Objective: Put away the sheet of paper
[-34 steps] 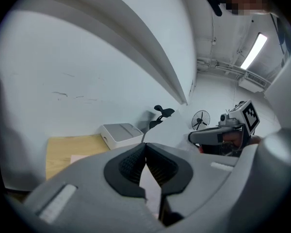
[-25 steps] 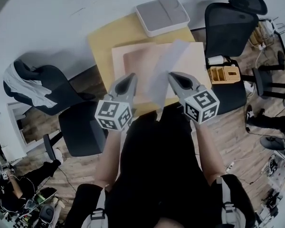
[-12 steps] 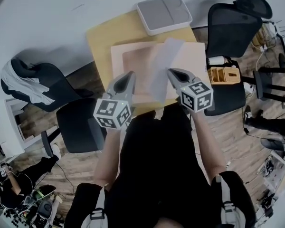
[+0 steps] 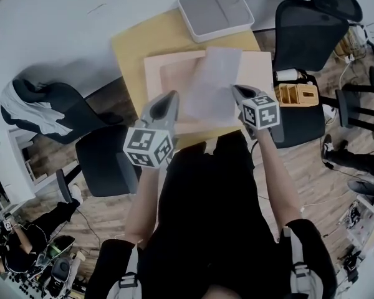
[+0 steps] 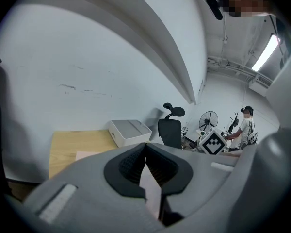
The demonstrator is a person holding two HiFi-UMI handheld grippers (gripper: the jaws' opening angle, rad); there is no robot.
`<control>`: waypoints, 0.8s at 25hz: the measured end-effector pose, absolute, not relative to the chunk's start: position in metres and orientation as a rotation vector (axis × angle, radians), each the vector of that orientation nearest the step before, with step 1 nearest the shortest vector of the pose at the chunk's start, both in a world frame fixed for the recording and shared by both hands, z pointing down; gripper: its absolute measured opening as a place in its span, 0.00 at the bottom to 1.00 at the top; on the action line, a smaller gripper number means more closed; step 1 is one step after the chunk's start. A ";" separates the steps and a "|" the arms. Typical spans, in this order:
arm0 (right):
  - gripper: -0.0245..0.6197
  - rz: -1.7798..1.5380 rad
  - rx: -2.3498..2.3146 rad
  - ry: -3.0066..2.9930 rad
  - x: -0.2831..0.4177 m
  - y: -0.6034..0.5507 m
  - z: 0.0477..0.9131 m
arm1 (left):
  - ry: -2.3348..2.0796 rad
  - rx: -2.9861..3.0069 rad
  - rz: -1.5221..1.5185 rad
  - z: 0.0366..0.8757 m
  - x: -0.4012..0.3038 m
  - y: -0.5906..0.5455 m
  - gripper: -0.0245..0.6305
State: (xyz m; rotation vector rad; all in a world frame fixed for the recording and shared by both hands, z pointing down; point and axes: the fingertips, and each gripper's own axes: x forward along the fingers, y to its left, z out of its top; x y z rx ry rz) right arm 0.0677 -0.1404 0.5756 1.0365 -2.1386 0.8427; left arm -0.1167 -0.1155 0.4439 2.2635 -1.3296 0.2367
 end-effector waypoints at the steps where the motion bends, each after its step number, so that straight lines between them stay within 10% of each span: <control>1: 0.04 0.838 1.029 -2.114 0.072 -0.141 0.582 | -1.329 2.263 0.239 0.444 -0.117 -0.116 0.05; 20: 0.04 0.647 0.798 -1.834 0.118 -0.119 0.660 | -1.342 2.254 0.238 0.445 -0.128 -0.119 0.05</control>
